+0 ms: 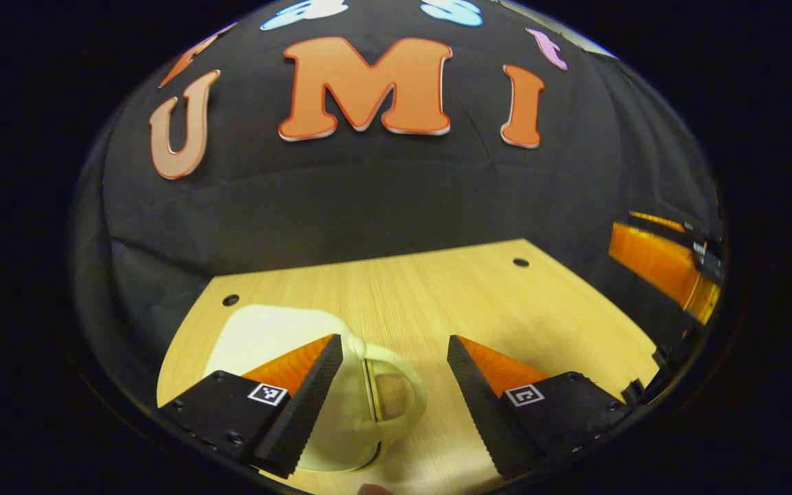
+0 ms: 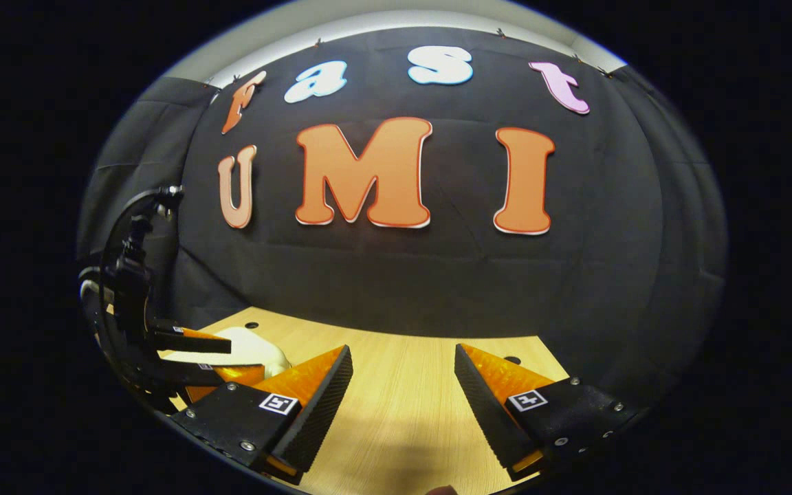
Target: First open the suitcase, pack the skin care products into it, and then close the suitcase.
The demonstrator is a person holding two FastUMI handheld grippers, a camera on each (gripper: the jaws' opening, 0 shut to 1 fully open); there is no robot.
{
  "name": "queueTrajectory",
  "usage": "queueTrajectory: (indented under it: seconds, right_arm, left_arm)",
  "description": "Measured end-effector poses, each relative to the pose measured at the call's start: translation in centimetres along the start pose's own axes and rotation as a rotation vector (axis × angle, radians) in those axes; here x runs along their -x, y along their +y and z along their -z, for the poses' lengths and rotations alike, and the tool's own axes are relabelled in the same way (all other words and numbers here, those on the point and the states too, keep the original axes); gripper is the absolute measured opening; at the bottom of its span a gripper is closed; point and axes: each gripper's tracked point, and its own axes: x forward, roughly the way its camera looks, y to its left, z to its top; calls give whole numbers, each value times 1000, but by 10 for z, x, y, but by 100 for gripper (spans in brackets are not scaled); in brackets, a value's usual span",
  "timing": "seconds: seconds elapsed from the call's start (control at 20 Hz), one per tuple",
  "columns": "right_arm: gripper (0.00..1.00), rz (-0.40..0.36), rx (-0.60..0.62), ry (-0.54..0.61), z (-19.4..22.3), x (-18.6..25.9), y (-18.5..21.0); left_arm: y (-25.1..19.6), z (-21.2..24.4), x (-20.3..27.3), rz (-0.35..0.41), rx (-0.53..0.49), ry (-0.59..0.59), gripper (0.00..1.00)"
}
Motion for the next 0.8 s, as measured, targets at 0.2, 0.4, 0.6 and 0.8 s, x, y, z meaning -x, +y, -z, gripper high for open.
queueTrajectory:
  seconds: [0.2, 0.4, 0.6, 0.8]
  right_arm:
    - [95, 11, 30, -95, -26, 4, -2]
    - [95, -6, 33, -186, -45, 13, -1]
    - [96, -32, 48, -193, -40, 18, -4]
    - [96, -40, 32, -219, -42, 17, -11]
  left_arm:
    - [9, -55, 28, -119, -25, -240, 98]
    - [1, -70, 41, -146, -21, -353, 98]
    - [-19, -64, 42, -151, -11, -360, 98]
    - [-21, -51, 50, -165, 18, -339, 98]
